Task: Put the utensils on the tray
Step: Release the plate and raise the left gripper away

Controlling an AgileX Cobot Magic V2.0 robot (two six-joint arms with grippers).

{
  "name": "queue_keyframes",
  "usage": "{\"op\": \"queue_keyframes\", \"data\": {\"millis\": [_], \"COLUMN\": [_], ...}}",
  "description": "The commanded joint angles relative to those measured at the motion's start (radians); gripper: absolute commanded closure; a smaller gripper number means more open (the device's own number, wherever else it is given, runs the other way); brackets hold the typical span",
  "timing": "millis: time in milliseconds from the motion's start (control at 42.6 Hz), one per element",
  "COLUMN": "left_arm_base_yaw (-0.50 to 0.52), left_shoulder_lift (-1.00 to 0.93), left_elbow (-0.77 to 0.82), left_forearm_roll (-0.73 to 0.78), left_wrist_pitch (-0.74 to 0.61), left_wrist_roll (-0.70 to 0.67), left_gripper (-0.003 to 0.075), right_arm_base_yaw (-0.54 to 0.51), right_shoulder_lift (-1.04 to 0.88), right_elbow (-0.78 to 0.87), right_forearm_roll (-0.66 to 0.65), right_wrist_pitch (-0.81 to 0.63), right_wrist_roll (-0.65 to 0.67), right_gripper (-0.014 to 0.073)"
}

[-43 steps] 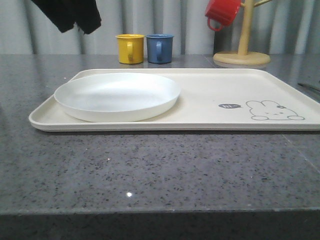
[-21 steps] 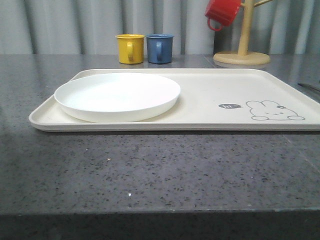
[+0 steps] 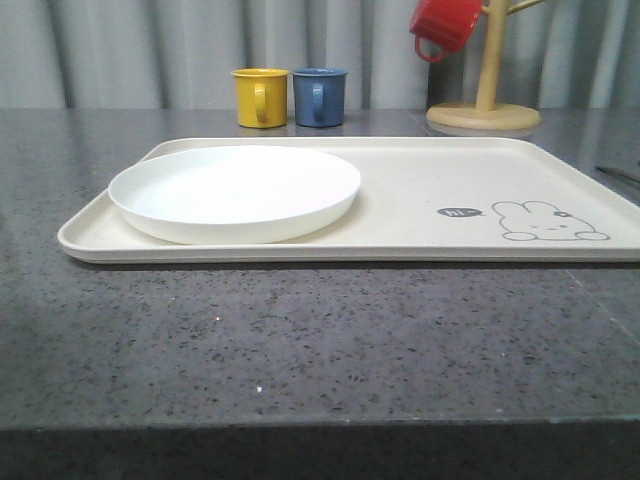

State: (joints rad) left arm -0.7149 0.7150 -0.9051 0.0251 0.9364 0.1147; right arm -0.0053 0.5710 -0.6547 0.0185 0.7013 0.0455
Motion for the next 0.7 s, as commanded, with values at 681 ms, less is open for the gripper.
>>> {"op": "queue_keyframes", "data": {"millis": [681], "left_arm_base_yaw": [-0.007], "left_shoulder_lift": [-0.002], "left_elbow": [-0.022], "left_forearm_roll": [-0.007], "left_wrist_pitch": [-0.064], "left_wrist_roll": [-0.01], "left_gripper": [0.0323], "right_arm_base_yaw": [-0.003], "right_shoulder_lift": [0.608], "right_elbow": [-0.435], "right_forearm_roll": [0.009], "right_wrist_pitch": [0.285], "right_wrist_roll": [-0.029], "right_gripper": [0.0137]}}
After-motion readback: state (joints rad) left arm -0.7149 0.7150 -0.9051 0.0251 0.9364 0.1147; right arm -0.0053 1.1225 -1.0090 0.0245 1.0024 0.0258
